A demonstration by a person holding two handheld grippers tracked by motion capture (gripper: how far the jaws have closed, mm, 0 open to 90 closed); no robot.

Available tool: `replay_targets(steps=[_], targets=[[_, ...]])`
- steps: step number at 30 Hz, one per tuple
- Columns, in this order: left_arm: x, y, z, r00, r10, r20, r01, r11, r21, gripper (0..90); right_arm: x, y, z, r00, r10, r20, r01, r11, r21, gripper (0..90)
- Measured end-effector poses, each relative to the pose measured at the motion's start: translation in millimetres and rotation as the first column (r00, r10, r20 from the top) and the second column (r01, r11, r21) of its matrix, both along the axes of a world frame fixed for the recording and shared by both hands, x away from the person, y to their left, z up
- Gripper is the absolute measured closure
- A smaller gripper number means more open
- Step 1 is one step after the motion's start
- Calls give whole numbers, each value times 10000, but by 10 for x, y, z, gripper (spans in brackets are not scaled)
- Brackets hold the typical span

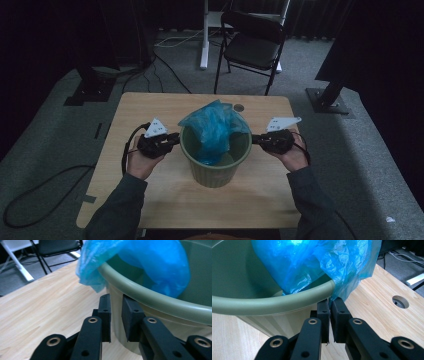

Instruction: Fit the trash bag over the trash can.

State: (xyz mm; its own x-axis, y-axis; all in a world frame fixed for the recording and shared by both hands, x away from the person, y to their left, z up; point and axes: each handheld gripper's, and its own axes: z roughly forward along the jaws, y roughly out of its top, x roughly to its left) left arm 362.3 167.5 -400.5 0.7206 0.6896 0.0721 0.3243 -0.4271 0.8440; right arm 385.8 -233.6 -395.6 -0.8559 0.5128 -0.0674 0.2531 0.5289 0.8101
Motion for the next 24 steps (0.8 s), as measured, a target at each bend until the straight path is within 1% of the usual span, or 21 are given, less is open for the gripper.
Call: replay_targets(steps=[2,4,7,10,11,13,16,18,21,23,24], targets=[[21,9,14,9998,177,128,-179,9998,119,744,-3,3,3,10000,-15,40,15,10000,-56,854],[44,21,32,9987,370,354,-377,9991,210,724,-3,3,3,10000,-22,34,22,10000,-48,854],[92,48,63,9968,588,533,-594,9982,94,677,-4,4,3,10000,-20,38,20,10000,-50,854],[143,45,92,9949,741,687,-754,9970,169,640,-4,3,2,10000,-24,38,24,10000,-43,854],[162,42,100,9948,731,715,-749,9969,229,633,-5,4,2,10000,-27,43,27,10000,-44,854],[195,29,110,9951,669,731,-686,9974,210,618,-6,3,1,10000,-34,51,34,10000,-41,854],[229,-12,109,9954,551,785,-587,9973,446,620,-5,1,-1,10000,-40,52,40,10000,-13,853],[242,-40,104,9950,488,870,-542,9967,610,655,-6,2,-1,10000,-38,68,38,10000,-31,853],[263,-68,106,9951,315,937,-402,9949,923,762,-7,2,2,10000,-36,88,36,10000,-54,859],[266,-67,122,9960,142,887,-225,9954,929,846,-8,-4,9,9999,-50,105,50,10000,-50,882],[256,-69,127,9954,121,950,-211,9953,946,879,-9,-11,13,9999,-52,156,53,10000,-42,892]])
